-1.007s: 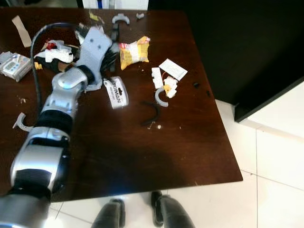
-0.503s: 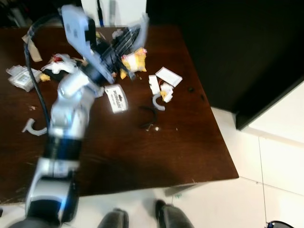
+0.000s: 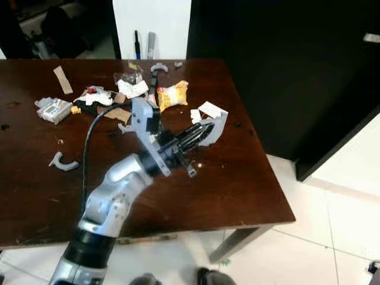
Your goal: Picking trash to rubbish bin
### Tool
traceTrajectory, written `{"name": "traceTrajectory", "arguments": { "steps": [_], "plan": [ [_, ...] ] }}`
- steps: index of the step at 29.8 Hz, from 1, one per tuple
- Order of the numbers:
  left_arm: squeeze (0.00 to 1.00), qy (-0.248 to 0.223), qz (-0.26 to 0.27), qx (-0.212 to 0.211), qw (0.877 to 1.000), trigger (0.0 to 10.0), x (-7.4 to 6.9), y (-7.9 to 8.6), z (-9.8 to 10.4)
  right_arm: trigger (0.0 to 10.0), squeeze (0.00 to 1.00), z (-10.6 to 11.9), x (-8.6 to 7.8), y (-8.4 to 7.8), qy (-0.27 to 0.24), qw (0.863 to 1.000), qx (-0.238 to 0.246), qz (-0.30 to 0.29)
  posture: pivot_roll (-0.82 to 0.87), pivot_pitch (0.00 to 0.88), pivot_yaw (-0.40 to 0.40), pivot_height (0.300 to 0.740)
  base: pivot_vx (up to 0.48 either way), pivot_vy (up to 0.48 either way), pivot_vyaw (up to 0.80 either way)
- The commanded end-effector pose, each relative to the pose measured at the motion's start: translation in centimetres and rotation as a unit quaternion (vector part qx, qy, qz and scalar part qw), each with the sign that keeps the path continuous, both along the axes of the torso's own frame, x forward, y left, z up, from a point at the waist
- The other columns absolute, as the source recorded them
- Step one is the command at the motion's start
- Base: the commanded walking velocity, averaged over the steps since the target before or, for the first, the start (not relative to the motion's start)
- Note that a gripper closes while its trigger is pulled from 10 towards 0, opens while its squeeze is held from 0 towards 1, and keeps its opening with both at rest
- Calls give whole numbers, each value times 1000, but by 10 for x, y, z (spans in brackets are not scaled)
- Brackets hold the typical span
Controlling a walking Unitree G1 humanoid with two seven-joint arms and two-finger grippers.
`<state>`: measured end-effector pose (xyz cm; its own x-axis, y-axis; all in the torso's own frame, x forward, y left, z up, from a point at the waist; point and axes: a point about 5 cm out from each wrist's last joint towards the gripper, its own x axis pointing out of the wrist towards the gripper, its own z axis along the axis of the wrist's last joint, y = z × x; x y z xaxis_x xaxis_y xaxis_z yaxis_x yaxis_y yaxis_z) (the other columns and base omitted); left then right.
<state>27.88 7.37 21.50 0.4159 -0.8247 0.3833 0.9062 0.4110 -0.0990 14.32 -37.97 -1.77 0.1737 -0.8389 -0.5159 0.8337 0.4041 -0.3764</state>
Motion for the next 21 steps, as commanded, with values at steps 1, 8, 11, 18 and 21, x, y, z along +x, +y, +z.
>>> {"name": "traceTrajectory", "arguments": {
  "steps": [1,8,11,18,21],
  "plan": [
    [0,4,1,16,1000,10000,-3,-1,-3,10000,0,5,3,-5,-14,1000,-11,-6,73,102,-26,740,0,0,0],
    [0,14,46,49,998,10000,2,0,-10,10000,0,74,95,-6,-176,979,-74,72,84,93,-24,740,0,0,0],
    [0,24,75,62,995,10000,8,5,-18,10000,0,126,160,22,-318,930,-58,175,93,90,-23,740,0,0,0],
    [0,37,121,59,990,10000,15,13,-20,10000,0,170,204,57,-396,869,-42,292,108,87,-28,740,0,0,0],
    [0,33,163,60,984,10000,20,22,-18,10000,0,191,230,101,-449,799,3,400,123,86,-43,740,0,0,0]
  ]
}}
